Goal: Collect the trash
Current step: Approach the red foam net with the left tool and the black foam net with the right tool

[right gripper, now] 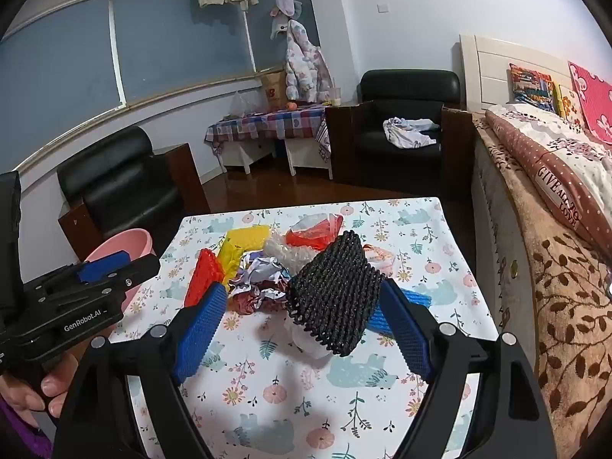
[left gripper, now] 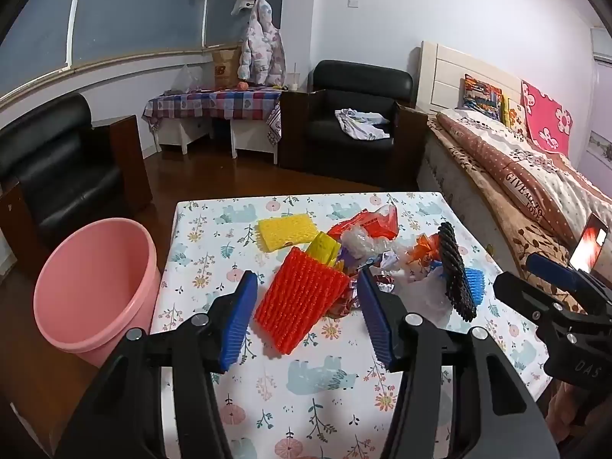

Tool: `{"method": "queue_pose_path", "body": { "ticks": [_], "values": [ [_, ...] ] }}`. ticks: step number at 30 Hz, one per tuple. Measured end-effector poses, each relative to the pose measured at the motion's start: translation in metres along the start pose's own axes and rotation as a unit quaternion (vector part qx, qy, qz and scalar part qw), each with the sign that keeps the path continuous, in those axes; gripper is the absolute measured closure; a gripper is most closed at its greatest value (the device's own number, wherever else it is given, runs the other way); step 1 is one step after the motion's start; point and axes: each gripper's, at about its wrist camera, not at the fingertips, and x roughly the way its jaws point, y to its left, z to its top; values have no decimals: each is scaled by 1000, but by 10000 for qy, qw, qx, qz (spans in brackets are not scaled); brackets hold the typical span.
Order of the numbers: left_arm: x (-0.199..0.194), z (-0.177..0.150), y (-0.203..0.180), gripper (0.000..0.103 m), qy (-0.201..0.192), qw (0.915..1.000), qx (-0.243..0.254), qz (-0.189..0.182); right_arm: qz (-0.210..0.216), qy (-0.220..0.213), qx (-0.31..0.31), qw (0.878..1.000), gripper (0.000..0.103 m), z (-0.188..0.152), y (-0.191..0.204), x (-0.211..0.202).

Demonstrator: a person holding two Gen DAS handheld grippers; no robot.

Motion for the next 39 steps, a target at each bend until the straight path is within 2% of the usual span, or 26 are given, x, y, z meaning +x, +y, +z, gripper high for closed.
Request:
{"method": "queue_pose_path", "body": {
  "ticks": [28,39],
  "values": [
    [1,0,9,48,-26,9999,-145,-22,-27,-68,-112,9999,22,2,8,0],
    [0,0,11,48,-34,9998,-211,-26,-11,-88,-95,9999,29,1,8,1]
  ]
}}
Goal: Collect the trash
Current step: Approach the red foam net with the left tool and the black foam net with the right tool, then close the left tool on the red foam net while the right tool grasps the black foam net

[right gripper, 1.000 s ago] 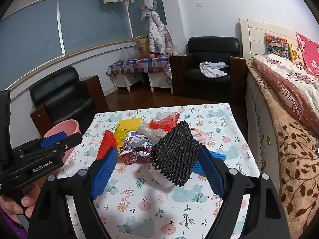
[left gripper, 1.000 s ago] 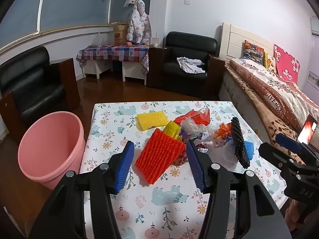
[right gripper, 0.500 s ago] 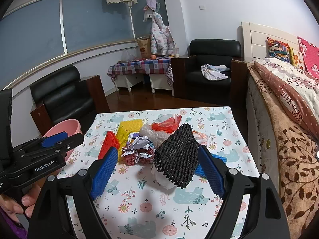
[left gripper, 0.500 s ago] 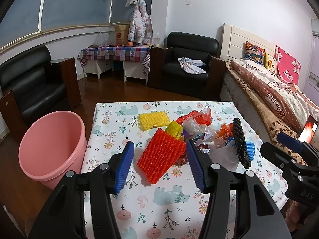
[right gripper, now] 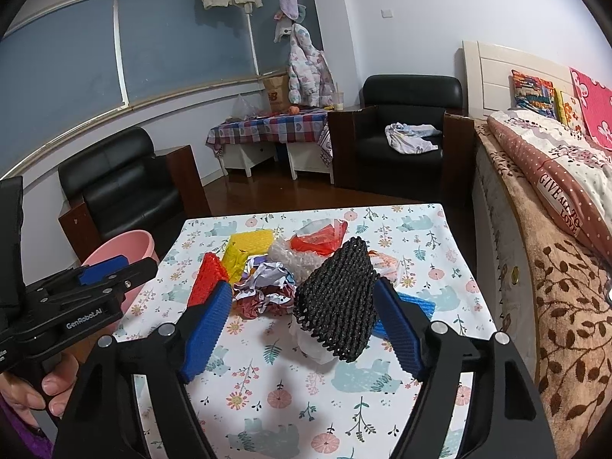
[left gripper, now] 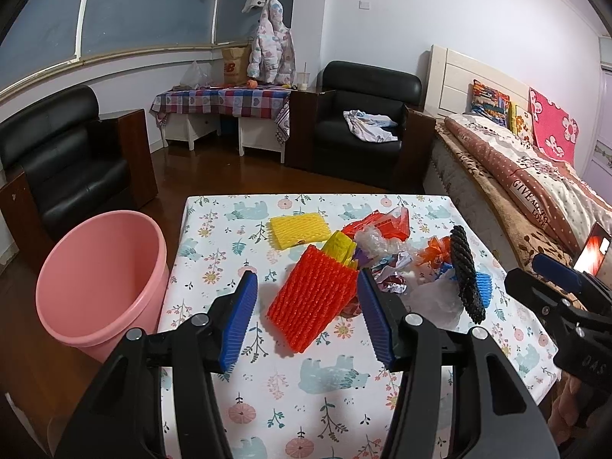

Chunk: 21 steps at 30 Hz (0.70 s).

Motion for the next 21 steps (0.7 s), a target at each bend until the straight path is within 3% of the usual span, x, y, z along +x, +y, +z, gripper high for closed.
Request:
{"method": "queue_pose_path", "body": {
  "ticks": [12,21],
  "values": [
    [1,-7,17,48,-8,9998,-127,-163,-39,201,366,9991,42,-6,-28,4],
    [9,-16,7,48,186,9993,125,-294,-39,228,557,9982,42,-10,-42,7]
  ]
}}
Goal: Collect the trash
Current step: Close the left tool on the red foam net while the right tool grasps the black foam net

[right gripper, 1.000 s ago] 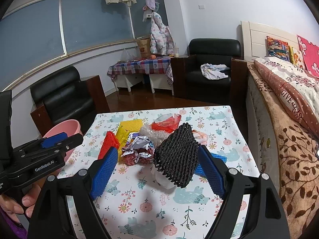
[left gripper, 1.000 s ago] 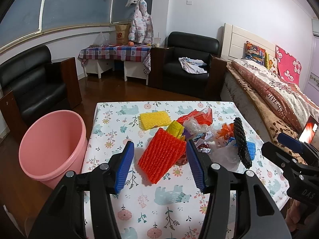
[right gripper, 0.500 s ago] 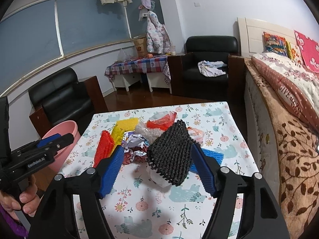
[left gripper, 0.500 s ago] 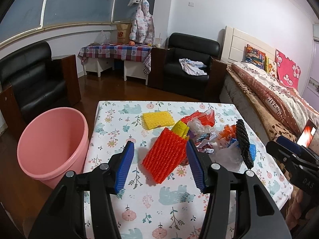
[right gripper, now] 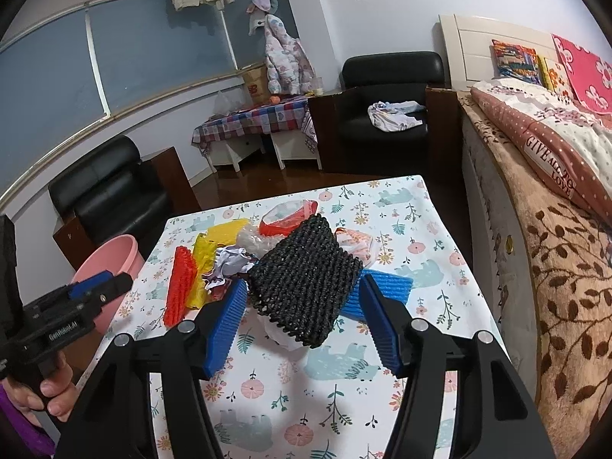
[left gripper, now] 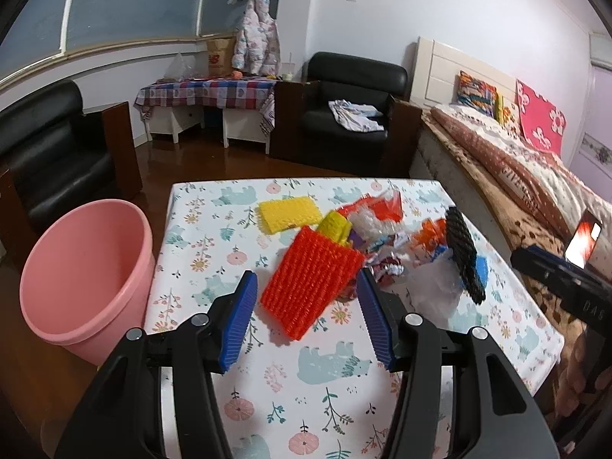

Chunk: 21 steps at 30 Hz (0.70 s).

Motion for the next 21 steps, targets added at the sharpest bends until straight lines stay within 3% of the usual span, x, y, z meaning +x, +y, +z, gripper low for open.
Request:
{"method": "queue_pose_path", "body": {
  "ticks": [10,14,21],
  "values": [
    [8,5,-6,48,307,9994,-7,-138,82,-21,98,9999,42,2,-8,2],
    [13,7,-12,49,366,9992,159,-57,121,-68,210,9997,42,4,-17,2],
    [38,-2,-23,48,612,9963,539,264,133,293,448,9985,42,4,-38,21]
  ]
}}
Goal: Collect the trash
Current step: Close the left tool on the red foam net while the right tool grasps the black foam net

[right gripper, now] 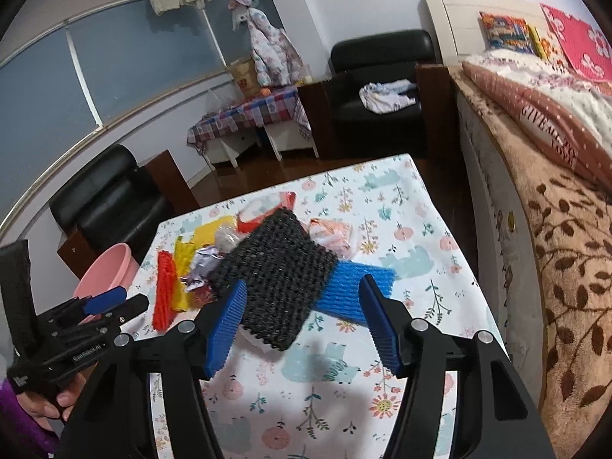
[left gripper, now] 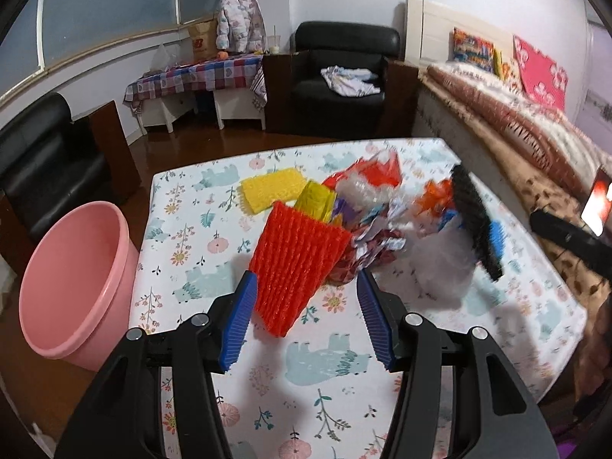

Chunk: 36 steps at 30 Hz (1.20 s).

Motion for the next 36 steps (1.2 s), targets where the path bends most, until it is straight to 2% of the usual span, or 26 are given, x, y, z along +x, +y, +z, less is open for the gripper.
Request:
{"method": "queue_pose_path", "body": {
  "ticks": [7,15,20,27,36],
  "values": [
    [16,0,1,50,70,9999,-8,147,99,106,-71,9999,42,6,-3,11],
    [28,0,-9,63,147,9995,158,246,252,158,-116,9995,42,9,-5,17],
    [36,1,-9,80,211,9993,168,262,297,229,-138,9992,42,9,-8,18],
    [31,1,-7,90,182,9993,100,324,457,243,-232,9984,42,11,-6,24],
    [6,7,-4,91,-57,9998,23,211,721,220,-179,9970,42,20,12,31]
  ]
}}
